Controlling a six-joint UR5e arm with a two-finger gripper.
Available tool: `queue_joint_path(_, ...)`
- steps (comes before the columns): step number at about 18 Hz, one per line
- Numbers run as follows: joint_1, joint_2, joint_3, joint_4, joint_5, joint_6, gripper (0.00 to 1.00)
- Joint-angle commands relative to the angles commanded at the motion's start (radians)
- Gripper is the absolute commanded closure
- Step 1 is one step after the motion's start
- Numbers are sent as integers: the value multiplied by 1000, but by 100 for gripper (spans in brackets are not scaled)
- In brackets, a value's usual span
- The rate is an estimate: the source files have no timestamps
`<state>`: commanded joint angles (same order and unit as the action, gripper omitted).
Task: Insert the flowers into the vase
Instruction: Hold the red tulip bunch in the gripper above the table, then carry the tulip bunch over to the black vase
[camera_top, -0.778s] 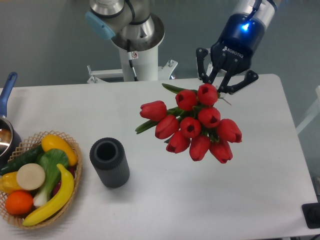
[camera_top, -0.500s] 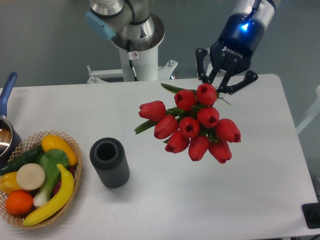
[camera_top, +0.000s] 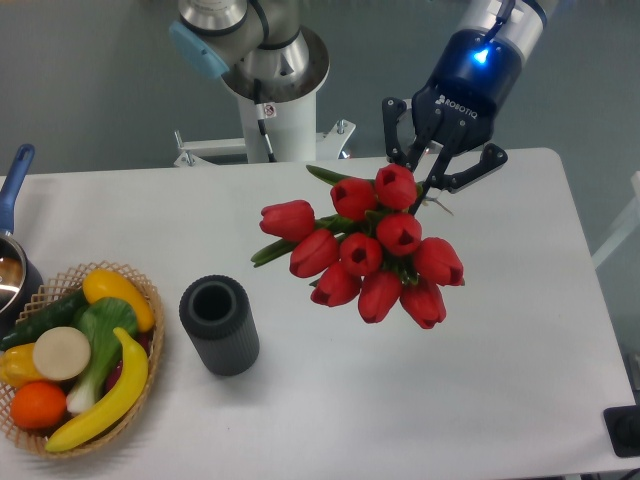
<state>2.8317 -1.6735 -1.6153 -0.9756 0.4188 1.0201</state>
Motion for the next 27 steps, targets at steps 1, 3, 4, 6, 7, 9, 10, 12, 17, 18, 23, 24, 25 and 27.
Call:
queue_joint_path(1,-2,-3,0,2,0,2,76)
queue_joint_path(3,-3,-5,0,12,0,2,76)
queue_joint_path(4,-11,-8,0,26,0,2,76)
queue_joint_path(6,-40,-23,0,58,0,2,76)
queue_joint_path(7,-57,-26,-2,70,0,2,76)
queue_joint_path(9,-67,-40,0,95,-8,2,76)
queue_joint_path(10,-78,-48,2,104,-47,2,76)
queue_joint_path(12,-87,-77,-3,110,-144,8,76)
queue_joint_path(17,-138,-118,-18,155,-280,21,76)
queue_joint_path(18,-143,-126,-26,156,-316,26,76)
queue_joint_path(23,-198,-140,-46,156,-403,26,76)
queue_joint_path(24,-221,-146,-70,156,-429,26,78)
queue_joint_path(25,-233,-149,-93,158,-457,31,78)
queue_joint_path(27,-235,-158,-112,156,-483,34,79)
